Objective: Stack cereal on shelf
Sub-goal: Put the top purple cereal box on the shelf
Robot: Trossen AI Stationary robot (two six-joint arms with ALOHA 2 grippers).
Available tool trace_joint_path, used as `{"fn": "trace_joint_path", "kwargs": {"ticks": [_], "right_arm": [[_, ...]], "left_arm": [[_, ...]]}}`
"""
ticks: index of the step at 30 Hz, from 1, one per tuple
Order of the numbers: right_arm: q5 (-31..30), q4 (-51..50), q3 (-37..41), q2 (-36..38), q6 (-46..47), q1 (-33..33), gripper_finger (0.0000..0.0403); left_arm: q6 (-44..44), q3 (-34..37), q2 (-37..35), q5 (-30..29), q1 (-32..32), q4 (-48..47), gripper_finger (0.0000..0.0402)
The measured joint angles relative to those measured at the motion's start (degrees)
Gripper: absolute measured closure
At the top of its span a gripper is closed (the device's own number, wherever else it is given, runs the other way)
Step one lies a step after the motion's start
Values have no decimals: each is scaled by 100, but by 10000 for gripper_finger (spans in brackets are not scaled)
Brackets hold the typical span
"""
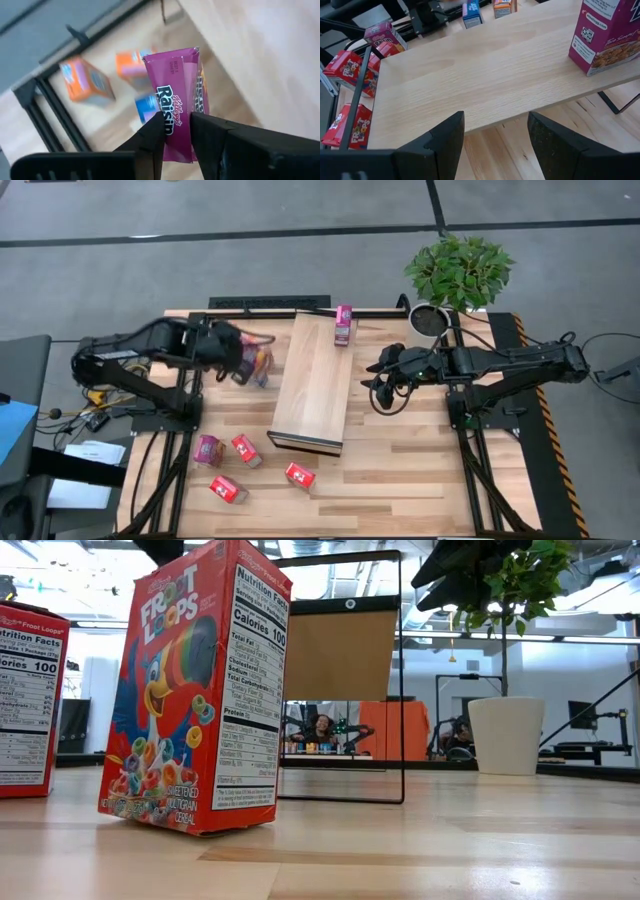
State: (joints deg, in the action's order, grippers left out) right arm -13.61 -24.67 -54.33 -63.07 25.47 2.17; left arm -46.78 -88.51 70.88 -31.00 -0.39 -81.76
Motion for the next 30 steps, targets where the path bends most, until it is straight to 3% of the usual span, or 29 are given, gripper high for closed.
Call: {"fn": "trace_joint_path", "kwargs": {"ticks": [4, 9, 18, 24, 30], "right_arm": [[0, -1, 0, 0, 0, 0, 158], [0, -2, 0, 0, 0, 0, 158], [0, -7, 0, 0, 0, 0, 158], [0, -7, 0, 0, 0, 0, 158], [0, -2, 0, 0, 0, 0, 158]], "left_arm": [[334, -345, 170, -270, 346, 268, 331], [1013, -638, 560, -203, 662, 1167, 331], [2116, -1567, 1874, -213, 1007, 1725, 331], [2195, -2147, 2705, -202, 1232, 1677, 331], [2100, -2542, 3236, 298, 1425, 1684, 331]]}}
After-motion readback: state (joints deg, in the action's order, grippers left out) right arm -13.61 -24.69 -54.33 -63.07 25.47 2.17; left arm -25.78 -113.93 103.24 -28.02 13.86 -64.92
